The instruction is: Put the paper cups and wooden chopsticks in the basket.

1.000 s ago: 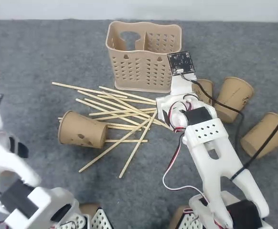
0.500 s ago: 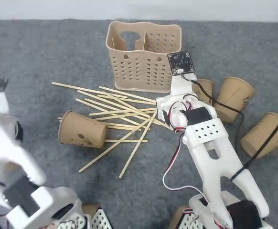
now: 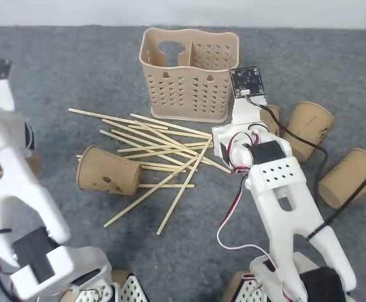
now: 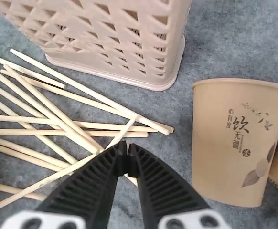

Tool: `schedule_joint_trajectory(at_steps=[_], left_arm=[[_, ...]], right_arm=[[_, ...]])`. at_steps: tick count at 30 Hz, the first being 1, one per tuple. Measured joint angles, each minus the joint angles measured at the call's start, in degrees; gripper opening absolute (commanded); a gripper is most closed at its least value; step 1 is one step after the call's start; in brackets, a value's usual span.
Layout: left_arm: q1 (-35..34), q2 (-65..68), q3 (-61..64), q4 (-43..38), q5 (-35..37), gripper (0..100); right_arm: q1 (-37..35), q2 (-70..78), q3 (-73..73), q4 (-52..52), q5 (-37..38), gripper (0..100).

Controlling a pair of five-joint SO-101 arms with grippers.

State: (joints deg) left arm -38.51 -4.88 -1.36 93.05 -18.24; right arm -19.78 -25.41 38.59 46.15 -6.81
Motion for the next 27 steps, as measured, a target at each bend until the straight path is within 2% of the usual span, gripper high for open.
schedule_joint_trajectory(at_steps=[7, 11, 15, 21, 27], left_arm=[[8.2, 0.0, -14.9, 4.9, 8.4, 1], [14.0, 0.0, -22.2, 5.6, 13.5, 1], [20.9, 0.0, -26.6, 5.6, 18.0, 1], [32.7, 0.0, -34.0, 5.7, 25.1, 1], [40.3, 0.0, -43.9, 5.7, 31.6, 1]], right_arm=[[2.5, -7.8, 0.0, 7.5, 0.0, 0.9], [10.2, -15.2, 1.1, 10.5, 0.2, 0.9], [18.2, -22.7, 7.3, 11.8, 5.0, 0.9], [27.4, -32.1, 21.4, 10.1, 9.1, 0.9], [31.3, -39.6, 33.9, 3.9, 12.0, 0.9]])
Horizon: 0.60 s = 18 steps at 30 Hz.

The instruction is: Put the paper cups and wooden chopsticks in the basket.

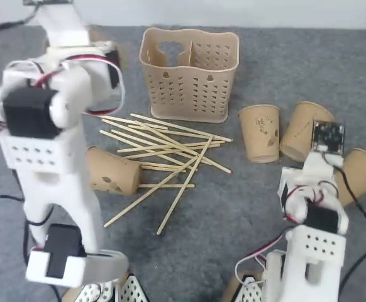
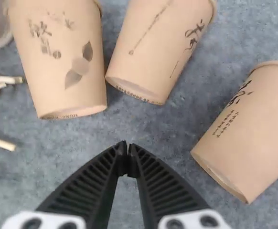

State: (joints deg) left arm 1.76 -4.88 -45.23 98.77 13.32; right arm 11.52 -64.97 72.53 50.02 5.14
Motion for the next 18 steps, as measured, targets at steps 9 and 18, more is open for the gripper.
schedule_joint_trajectory(at_steps=[9, 18], left_arm=[[11.5, 0.4, -3.1, -9.0, 5.1, 1], [16.1, 11.6, -3.1, -23.0, 5.6, 1]], right_arm=[[-0.2, -8.3, 5.1, -0.7, 0.9, 1.0], [-0.2, -10.4, 6.2, -1.1, 1.1, 1.2]])
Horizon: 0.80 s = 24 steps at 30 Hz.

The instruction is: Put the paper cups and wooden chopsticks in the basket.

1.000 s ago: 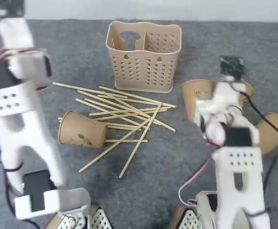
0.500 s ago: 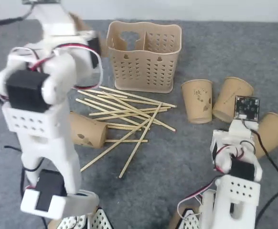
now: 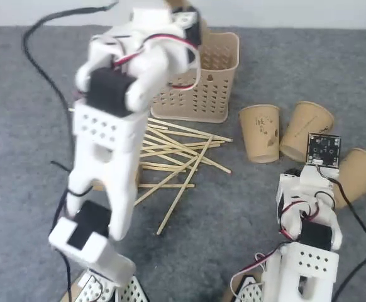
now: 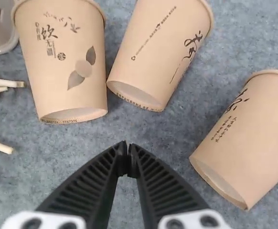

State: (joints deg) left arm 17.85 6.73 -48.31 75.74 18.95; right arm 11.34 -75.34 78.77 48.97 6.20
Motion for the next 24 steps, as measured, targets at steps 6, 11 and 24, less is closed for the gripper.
schedule_joint_trajectory(at_steps=[6, 11, 24], left_arm=[[2.8, 4.7, 0.1, -5.9, 0.0, 1], [3.2, 9.4, 0.1, -8.3, -1.5, 1], [3.2, 22.9, -9.4, -7.8, -8.0, 1]], right_arm=[[0.0, 0.0, 0.0, 0.0, 0.0, 1.2], [0.0, 0.0, 0.0, 0.0, 0.0, 1.2], [0.0, 0.0, 0.0, 0.0, 0.0, 1.2]])
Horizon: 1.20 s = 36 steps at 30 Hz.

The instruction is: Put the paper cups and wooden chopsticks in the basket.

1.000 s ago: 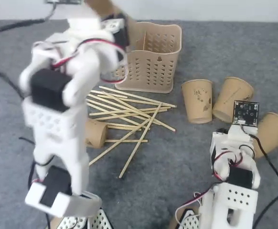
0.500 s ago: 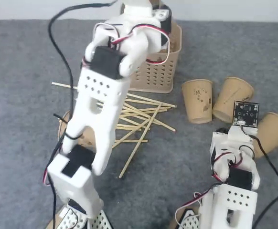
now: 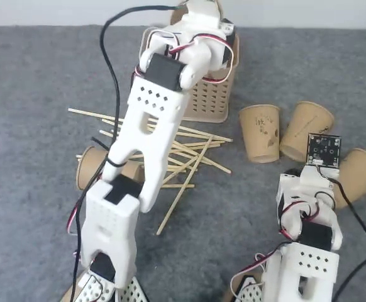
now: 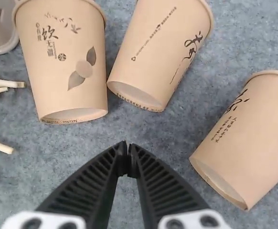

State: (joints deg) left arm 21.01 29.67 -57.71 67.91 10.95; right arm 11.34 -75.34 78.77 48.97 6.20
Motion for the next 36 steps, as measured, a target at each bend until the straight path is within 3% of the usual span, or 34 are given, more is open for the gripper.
schedule_joint_trajectory(at_steps=[11, 24, 30, 36], left_arm=[[0.2, 2.8, -8.3, 8.6, -8.4, 3], [4.8, 3.4, -8.4, 11.2, -9.6, 11], [1.9, 3.4, -8.4, 13.1, -9.6, 20], [-3.9, -5.8, -8.3, 24.4, -9.6, 20]], right_arm=[[-0.5, 0.0, 0.0, 0.0, 0.0, 1.2], [-0.5, 0.0, 0.0, 0.0, 0.0, 1.2], [-0.5, 0.0, 0.0, 0.0, 0.0, 1.2], [-0.5, 0.0, 0.0, 0.0, 0.0, 1.2]])
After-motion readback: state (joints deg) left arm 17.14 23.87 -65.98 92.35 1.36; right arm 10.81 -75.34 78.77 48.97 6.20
